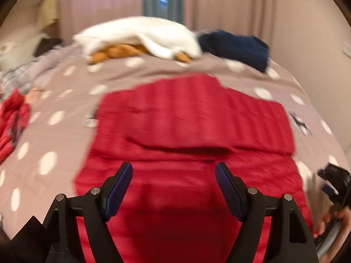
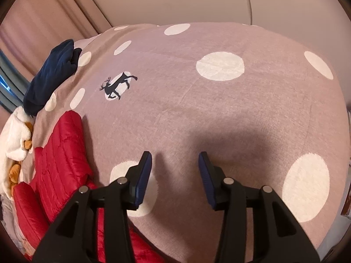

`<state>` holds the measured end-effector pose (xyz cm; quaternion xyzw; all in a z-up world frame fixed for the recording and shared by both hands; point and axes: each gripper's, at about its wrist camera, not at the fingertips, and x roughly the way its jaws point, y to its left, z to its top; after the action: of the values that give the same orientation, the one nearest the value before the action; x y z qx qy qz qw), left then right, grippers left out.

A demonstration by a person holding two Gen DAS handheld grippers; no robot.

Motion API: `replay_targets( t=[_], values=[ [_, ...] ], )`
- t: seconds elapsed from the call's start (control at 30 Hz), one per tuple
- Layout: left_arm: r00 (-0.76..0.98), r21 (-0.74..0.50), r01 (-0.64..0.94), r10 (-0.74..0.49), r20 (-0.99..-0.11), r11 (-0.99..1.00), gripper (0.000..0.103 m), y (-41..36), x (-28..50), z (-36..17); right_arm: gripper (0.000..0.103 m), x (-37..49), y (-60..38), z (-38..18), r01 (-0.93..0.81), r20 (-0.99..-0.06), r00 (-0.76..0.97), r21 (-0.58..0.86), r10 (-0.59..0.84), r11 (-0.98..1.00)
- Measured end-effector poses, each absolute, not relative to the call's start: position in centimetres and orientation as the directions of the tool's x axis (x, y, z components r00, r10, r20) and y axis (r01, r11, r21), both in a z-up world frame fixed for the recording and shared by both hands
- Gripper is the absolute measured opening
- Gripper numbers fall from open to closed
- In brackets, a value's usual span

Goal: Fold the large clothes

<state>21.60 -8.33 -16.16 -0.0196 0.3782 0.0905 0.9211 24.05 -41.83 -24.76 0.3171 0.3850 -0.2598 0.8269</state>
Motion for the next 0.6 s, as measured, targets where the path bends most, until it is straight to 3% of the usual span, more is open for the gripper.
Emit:
replay_targets(
  t=[0.23,0.43,0.6],
  values=[
    [0.668,0.054,-0.452,0.378,-0.641,0.891,0.077,0.1,20.7,-16.3,0.05,24.8,-39.0,-24.3,0.619,-0.793,0.58,0.279,-0.188,0.734],
    [0.577,0.029,-0.601,0.459,-0.675,0.798,0.077,6.6,20.6,-19.4,0.069,25.6,-34.4,-23.0,0.492,-0.754,0.634,0.221,-0.173,0.842],
    [0.536,-0.008,-0.661,0.465,-0.704,0.75,0.077,9.8,21.1,-20.4,0.095,25.6,-26.9,-20.9,0.226,-0.659,0.74,0.057,-0.133,0.972]
  ],
)
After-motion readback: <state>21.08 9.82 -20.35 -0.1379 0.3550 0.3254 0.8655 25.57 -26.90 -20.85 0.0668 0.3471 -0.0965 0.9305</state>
